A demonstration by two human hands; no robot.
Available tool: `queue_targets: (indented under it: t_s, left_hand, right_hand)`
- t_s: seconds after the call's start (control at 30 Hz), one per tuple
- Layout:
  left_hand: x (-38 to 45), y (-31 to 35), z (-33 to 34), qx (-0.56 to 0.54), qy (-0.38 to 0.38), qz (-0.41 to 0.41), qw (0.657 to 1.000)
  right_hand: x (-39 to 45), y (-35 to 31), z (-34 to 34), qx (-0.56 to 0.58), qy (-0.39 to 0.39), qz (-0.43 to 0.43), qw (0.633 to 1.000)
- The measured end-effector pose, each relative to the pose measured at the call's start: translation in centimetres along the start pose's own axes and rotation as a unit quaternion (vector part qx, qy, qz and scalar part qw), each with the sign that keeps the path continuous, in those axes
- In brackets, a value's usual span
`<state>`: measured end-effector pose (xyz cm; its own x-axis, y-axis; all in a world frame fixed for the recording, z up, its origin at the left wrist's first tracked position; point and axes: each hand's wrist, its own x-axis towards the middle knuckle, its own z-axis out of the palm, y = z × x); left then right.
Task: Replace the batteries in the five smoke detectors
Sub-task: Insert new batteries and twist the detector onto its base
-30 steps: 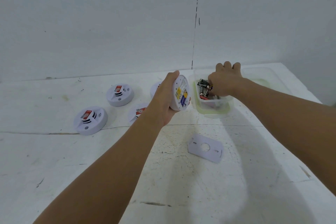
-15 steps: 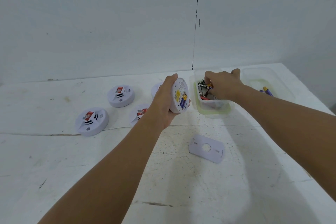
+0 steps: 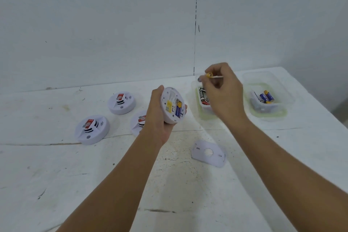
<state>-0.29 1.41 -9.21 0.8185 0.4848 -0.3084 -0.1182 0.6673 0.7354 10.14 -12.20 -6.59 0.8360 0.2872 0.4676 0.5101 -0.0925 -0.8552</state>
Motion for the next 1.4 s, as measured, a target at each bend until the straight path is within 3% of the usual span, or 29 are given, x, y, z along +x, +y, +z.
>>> queue_targets:
  t_s: [0.2,0.33,0.57,0.7,0.93,1.23,1.4]
  left_hand:
    - [-1.4,-0.7,-1.3,0.015,0.015,0.027,0.999]
    - [-2.2,-0.9,-2.2,0.019,0.019,0.017,1.000]
    - [-3.9,-1.0,-2.8,0.013,0.006,0.006,1.000]
    - [-4.3,-0.6,-3.4,-0.008,0.026,0.016,1.000]
    - [-5.4,0.0,-3.5,-0.024,0.022,0.007,0.999]
    - [-5.6,0.4,-3.3,0.011,0.000,0.016,1.000]
    - [-5.7,0.4,-3.0,-0.008,-0.002,0.005,1.000]
  right_hand:
    - [-8.0,-0.3,1.9,0.122,-0.071,0.082,0.987]
    - [-10.4,0.5,2.8,0.146,-0.085,0.105,0.980]
    - [-12.7,1.4,3.8,0.080,-0.055,-0.024,0.995]
    - [-13.1,1.1,3.9,0.075,-0.091,-0.060,0.991]
    - [-12.2,0.7,3.9,0.073,-0.122,-0.011,0.990]
    - [-11.6,0.5,3.5,0.049,-0.168,-0.026,0.984]
    - [-11.6,0.7,3.4,0.073,-0.157,-0.016,0.985]
